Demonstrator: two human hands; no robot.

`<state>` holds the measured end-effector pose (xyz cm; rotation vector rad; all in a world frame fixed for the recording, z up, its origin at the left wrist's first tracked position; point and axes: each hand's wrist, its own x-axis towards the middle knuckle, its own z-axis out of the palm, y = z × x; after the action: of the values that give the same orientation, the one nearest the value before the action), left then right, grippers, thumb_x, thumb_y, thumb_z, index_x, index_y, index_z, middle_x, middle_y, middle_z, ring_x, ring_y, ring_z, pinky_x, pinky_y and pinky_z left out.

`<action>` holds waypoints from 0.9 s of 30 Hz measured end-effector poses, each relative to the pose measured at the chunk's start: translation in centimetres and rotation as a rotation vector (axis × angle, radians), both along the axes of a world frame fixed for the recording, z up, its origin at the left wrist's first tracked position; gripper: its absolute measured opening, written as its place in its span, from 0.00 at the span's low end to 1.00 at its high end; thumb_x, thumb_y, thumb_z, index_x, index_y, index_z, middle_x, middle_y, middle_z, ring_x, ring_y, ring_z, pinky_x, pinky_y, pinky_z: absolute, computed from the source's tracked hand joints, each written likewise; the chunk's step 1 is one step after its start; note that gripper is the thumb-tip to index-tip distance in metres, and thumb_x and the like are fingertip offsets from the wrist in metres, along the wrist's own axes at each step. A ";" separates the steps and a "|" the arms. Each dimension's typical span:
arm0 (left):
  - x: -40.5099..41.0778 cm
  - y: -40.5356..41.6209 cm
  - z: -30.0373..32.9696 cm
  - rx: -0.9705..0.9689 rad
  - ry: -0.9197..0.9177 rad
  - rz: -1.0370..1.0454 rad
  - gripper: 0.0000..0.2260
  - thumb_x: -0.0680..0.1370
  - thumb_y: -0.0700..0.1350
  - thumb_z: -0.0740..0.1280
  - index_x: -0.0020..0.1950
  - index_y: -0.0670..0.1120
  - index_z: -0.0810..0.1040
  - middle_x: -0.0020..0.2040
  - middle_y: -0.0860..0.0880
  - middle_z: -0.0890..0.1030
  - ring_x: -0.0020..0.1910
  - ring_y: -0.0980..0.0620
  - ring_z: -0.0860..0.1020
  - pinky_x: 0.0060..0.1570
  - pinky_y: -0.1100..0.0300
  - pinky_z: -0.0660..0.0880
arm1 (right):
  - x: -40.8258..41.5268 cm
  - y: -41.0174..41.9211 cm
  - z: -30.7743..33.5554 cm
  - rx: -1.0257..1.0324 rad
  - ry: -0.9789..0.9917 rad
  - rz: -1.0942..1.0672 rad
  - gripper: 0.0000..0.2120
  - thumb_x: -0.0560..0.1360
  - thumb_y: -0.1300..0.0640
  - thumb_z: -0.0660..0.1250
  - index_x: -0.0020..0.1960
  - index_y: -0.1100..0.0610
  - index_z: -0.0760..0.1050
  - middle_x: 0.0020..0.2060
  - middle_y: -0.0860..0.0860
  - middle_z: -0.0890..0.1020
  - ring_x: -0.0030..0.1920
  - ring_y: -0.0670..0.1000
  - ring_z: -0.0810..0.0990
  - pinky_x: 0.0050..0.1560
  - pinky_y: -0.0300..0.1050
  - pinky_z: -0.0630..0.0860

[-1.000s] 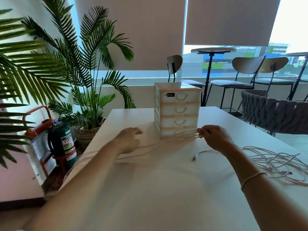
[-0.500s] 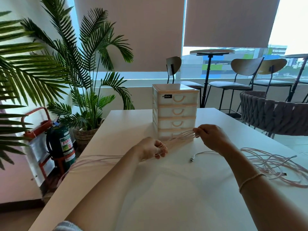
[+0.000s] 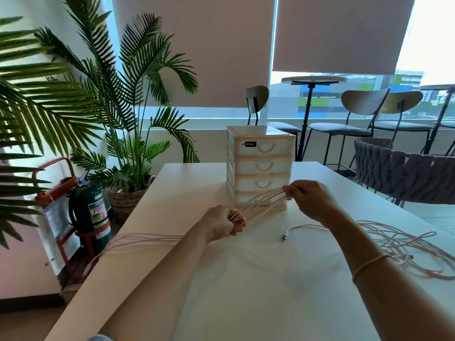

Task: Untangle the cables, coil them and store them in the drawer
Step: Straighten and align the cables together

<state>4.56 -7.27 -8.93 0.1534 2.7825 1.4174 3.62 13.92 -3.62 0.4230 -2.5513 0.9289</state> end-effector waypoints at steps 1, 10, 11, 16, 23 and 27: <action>0.1 0.0 0.0 0.006 0.003 -0.001 0.16 0.73 0.26 0.58 0.44 0.43 0.78 0.34 0.52 0.78 0.26 0.64 0.75 0.28 0.73 0.70 | 0.0 0.0 0.0 -0.010 -0.002 0.000 0.14 0.78 0.54 0.61 0.45 0.60 0.82 0.43 0.54 0.84 0.43 0.52 0.77 0.40 0.42 0.67; 0.4 -2.8 0.0 -0.188 -0.011 -0.096 0.14 0.74 0.29 0.60 0.41 0.46 0.79 0.35 0.52 0.79 0.31 0.61 0.75 0.40 0.68 0.72 | -0.1 0.3 -0.2 -0.067 -0.047 -0.015 0.13 0.78 0.54 0.61 0.45 0.60 0.82 0.44 0.56 0.84 0.46 0.54 0.78 0.45 0.43 0.69; 0.5 -2.8 0.2 -0.197 0.023 -0.062 0.15 0.73 0.28 0.60 0.38 0.47 0.78 0.34 0.53 0.78 0.29 0.64 0.74 0.39 0.70 0.71 | -0.1 0.1 -0.3 -0.059 -0.045 -0.008 0.13 0.78 0.54 0.61 0.45 0.60 0.82 0.44 0.55 0.84 0.45 0.53 0.78 0.45 0.42 0.69; 1.0 -2.6 0.9 -0.224 0.120 0.030 0.12 0.74 0.33 0.63 0.45 0.48 0.80 0.43 0.51 0.79 0.39 0.57 0.74 0.40 0.69 0.68 | -0.1 0.0 0.0 -0.079 -0.047 -0.016 0.13 0.78 0.55 0.61 0.46 0.60 0.81 0.42 0.53 0.83 0.44 0.51 0.76 0.43 0.40 0.67; 2.2 -3.6 -1.0 -0.162 0.089 -0.113 0.15 0.78 0.57 0.60 0.37 0.49 0.75 0.27 0.54 0.73 0.22 0.62 0.69 0.33 0.65 0.68 | -0.5 1.9 1.0 -0.114 -0.023 -0.101 0.15 0.78 0.54 0.60 0.44 0.62 0.81 0.27 0.43 0.72 0.30 0.43 0.67 0.30 0.34 0.61; 2.4 -8.6 -1.3 -0.428 0.300 0.086 0.37 0.52 0.82 0.47 0.33 0.52 0.73 0.31 0.55 0.76 0.30 0.59 0.73 0.32 0.72 0.65 | -0.8 2.7 0.7 -0.130 -0.049 -0.123 0.15 0.78 0.53 0.61 0.44 0.61 0.81 0.27 0.44 0.72 0.30 0.43 0.67 0.30 0.37 0.61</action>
<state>6.97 -15.82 -10.27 0.2591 3.2960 0.8333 2.86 16.64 -2.89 0.2050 -2.5102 1.0634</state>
